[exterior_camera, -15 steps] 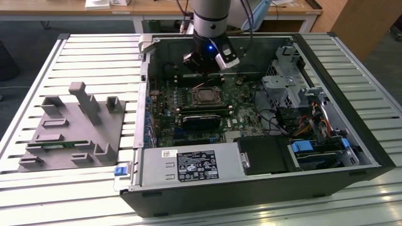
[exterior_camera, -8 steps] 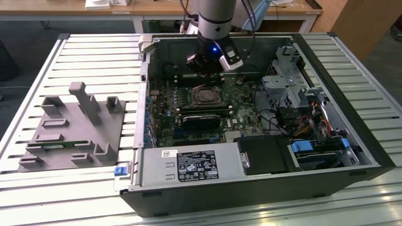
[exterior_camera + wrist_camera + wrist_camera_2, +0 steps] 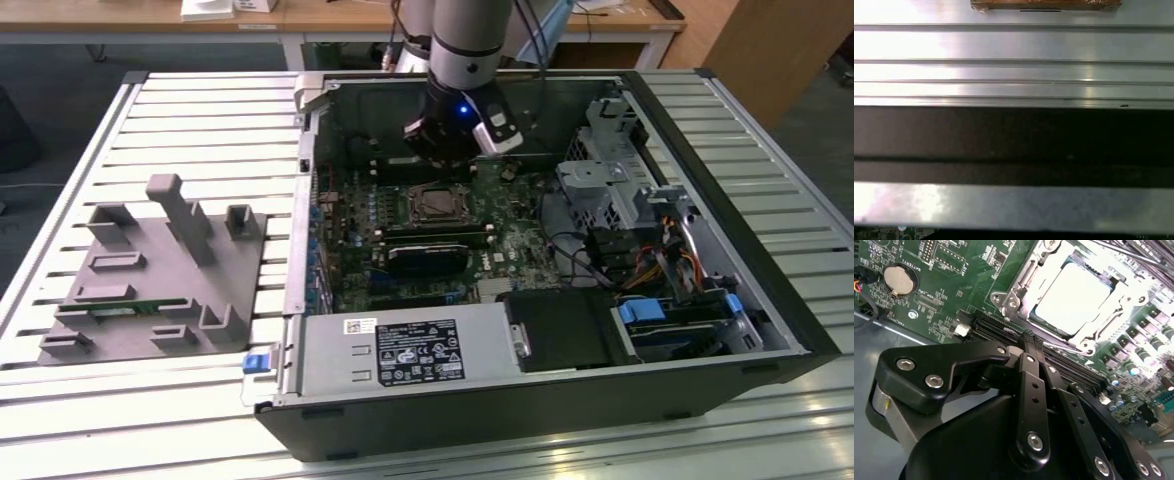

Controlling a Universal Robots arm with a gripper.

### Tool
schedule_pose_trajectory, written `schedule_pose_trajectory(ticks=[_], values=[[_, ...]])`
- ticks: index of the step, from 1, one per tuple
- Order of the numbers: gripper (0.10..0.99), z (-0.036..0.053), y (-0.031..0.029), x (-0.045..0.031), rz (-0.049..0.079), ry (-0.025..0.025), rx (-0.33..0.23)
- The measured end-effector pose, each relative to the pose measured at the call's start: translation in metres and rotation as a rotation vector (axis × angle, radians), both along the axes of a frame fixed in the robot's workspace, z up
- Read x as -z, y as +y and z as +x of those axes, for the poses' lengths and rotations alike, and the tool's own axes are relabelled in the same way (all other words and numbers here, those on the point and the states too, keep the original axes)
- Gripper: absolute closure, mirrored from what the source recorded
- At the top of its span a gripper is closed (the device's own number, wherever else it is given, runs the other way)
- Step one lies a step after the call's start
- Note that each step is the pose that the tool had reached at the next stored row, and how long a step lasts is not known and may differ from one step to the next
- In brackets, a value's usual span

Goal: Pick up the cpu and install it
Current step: 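Install the first cpu locking lever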

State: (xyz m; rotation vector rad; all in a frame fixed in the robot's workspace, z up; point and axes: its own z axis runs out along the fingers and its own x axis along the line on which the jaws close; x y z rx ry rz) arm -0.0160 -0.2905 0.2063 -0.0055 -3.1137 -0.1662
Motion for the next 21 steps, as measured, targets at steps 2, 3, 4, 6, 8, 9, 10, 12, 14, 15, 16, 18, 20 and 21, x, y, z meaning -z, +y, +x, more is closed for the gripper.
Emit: schedule_pose_trajectory(ticks=[2, 3, 4, 6, 8, 9, 10, 12, 14, 15, 16, 18, 20, 21], values=[[0.980, 0.0009, 0.0000, 0.0021, 0.000, 0.0021, 0.000], [0.980, 0.0012, 0.0000, 0.0032, 0.000, 0.0030, 0.000], [0.980, 0.0015, 0.0000, 0.0043, 0.000, 0.0040, 0.000], [0.980, 0.0020, 0.0001, 0.0061, 0.000, 0.0055, 0.000], [0.980, 0.0023, 0.0000, 0.0072, 0.000, 0.0067, 0.000], [0.980, 0.0023, 0.0000, 0.0071, 0.000, 0.0069, 0.000], [0.980, 0.0023, 0.0000, 0.0072, 0.000, 0.0070, 0.000], [0.980, 0.0023, 0.0000, 0.0068, 0.000, 0.0070, 0.000], [0.980, 0.0024, 0.0001, 0.0056, 0.000, 0.0069, 0.000], [0.980, 0.0024, 0.0001, 0.0049, 0.000, 0.0069, 0.000], [0.980, 0.0024, 0.0001, 0.0046, 0.000, 0.0068, 0.000], [0.980, 0.0024, 0.0001, 0.0047, -0.001, 0.0068, 0.000], [0.980, 0.0024, 0.0001, 0.0050, -0.008, 0.0069, 0.000], [0.980, 0.0024, 0.0001, 0.0052, -0.011, 0.0069, 0.000]])
